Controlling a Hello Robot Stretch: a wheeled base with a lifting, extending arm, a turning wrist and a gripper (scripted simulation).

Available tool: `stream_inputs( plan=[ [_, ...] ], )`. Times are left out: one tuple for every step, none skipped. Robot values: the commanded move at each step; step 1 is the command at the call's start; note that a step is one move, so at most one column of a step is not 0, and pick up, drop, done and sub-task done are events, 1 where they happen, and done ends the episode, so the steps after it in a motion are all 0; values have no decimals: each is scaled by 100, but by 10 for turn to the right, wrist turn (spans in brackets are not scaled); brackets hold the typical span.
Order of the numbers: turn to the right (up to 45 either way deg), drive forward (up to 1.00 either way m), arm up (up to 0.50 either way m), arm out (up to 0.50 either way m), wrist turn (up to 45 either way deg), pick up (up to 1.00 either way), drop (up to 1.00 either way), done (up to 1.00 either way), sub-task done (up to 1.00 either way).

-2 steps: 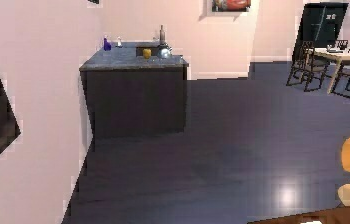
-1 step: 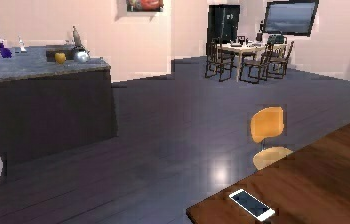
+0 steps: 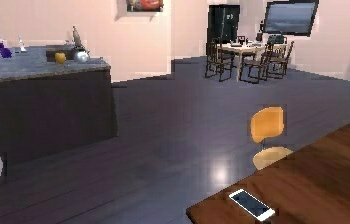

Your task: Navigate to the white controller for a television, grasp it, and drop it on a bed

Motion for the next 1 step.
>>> stream_inputs(
  plan=[
    [0, 0, 38, 0, 0, 0, 0, 0, 0]
  ],
)
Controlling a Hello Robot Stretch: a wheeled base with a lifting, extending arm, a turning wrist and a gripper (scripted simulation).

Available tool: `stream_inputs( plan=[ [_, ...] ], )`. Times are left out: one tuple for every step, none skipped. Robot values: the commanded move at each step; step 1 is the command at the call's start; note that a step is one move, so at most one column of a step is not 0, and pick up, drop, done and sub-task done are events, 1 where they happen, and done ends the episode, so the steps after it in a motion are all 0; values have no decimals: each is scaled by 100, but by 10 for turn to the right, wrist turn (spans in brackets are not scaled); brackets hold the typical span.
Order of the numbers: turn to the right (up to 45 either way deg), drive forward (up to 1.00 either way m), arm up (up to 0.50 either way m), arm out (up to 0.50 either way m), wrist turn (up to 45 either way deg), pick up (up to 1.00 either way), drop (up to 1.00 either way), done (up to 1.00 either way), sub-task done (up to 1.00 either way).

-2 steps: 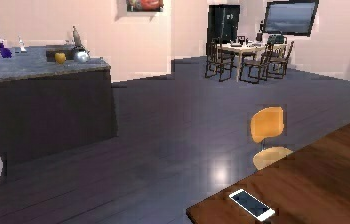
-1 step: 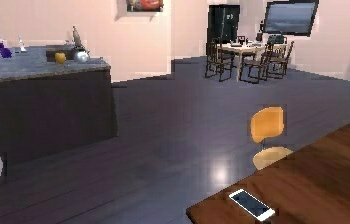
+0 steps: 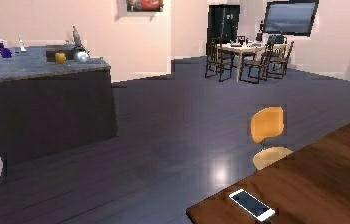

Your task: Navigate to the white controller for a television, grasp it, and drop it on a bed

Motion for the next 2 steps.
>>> stream_inputs(
  plan=[
    [0, 0, 0, 18, 0, 0, 0, 0, 0],
    [0, 0, 0, 0, 450, 0, 0, 0, 0]
  ],
)
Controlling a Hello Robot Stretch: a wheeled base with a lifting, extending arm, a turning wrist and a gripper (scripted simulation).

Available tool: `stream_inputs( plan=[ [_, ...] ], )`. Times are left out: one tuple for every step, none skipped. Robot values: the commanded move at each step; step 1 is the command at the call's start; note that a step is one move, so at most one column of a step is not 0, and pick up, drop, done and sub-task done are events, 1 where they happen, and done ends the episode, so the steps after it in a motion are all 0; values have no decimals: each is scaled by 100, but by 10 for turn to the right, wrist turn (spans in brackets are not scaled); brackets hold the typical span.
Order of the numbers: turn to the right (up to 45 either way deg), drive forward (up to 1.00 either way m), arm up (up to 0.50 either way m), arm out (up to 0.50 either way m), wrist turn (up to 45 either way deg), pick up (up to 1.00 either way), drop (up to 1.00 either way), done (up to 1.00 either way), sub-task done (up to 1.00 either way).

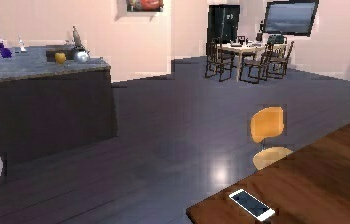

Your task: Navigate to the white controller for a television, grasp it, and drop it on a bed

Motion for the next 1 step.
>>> stream_inputs(
  plan=[
    [0, 0, 0, 0, 450, 0, 0, 0, 0]
  ],
)
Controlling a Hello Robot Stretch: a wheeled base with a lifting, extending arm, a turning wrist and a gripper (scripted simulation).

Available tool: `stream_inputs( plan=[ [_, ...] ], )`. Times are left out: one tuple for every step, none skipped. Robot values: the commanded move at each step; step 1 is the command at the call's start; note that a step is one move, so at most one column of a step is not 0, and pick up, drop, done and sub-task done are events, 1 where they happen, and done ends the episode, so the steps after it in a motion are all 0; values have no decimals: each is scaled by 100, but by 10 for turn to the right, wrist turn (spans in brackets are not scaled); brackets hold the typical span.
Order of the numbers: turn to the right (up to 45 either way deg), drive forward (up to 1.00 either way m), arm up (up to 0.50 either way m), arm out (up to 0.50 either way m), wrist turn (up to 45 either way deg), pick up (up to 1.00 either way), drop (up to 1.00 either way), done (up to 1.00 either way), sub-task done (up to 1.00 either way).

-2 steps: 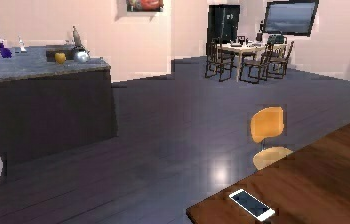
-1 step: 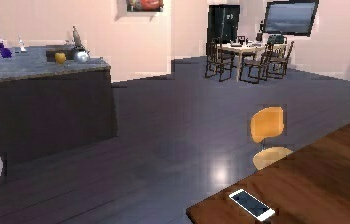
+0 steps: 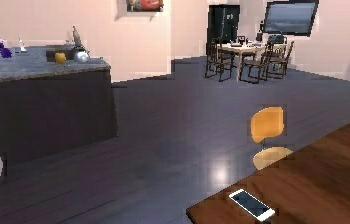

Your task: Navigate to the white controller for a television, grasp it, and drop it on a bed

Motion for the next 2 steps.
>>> stream_inputs(
  plan=[
    [0, 0, 0, 0, 450, 0, 0, 0, 0],
    [0, 0, 0, 0, 60, 0, 0, 0, 0]
  ],
)
